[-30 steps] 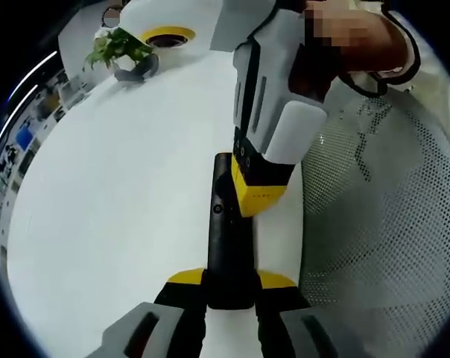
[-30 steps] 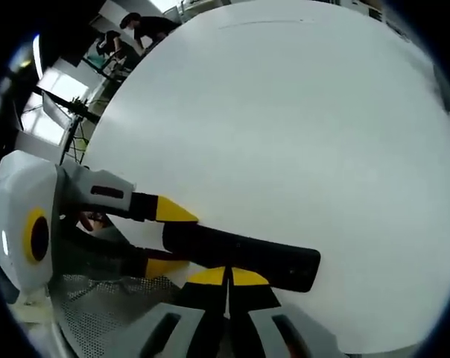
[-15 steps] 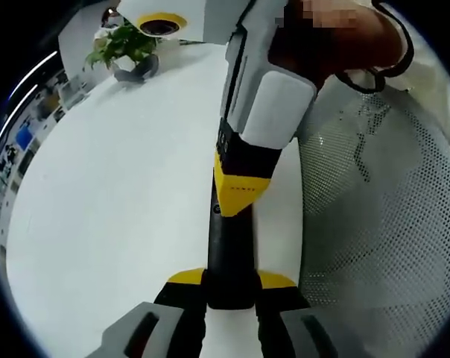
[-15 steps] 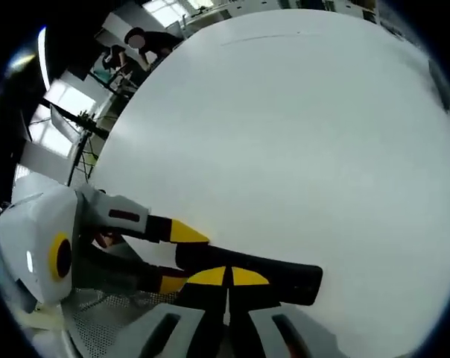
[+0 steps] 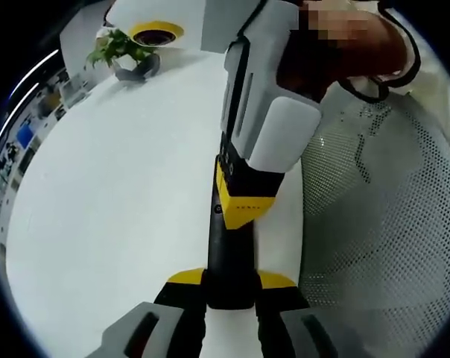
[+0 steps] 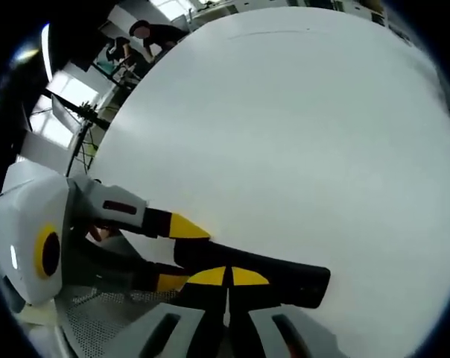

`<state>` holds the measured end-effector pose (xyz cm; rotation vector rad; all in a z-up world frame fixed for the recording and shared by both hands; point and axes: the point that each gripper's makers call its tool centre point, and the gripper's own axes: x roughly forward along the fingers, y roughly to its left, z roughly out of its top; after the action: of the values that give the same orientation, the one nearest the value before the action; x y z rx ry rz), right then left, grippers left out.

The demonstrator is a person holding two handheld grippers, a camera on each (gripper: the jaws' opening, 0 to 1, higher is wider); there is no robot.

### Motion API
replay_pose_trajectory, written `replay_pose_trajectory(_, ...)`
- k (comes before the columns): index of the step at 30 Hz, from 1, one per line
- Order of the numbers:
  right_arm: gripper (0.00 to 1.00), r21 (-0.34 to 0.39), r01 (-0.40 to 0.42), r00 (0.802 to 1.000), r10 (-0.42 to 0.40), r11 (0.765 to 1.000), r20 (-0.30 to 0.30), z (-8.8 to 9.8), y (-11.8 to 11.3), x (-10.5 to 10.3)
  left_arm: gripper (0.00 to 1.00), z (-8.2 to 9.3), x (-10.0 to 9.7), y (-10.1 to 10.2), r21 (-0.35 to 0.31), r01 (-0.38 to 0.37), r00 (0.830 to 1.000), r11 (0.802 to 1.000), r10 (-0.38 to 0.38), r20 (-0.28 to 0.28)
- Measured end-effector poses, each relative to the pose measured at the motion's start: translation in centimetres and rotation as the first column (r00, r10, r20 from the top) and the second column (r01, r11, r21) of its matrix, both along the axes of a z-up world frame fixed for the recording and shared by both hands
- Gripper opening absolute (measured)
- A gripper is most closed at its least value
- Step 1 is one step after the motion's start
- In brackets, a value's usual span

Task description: Press the specified remote control buttons in sequence, fully releasing each button before pressing the next.

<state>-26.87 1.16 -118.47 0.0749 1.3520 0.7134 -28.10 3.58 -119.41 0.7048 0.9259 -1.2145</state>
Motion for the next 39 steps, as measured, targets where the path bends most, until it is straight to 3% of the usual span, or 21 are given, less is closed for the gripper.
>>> replay_pose_trajectory(39, 0.0, 0.005, 0.029, 1.0, -0.029, 1.0, -0.001, -0.14, -0.11, 0.07, 0.24, 0.0, 0.0, -0.04, 0.009, 0.007, 1.0, 1.0, -0.006, -0.006)
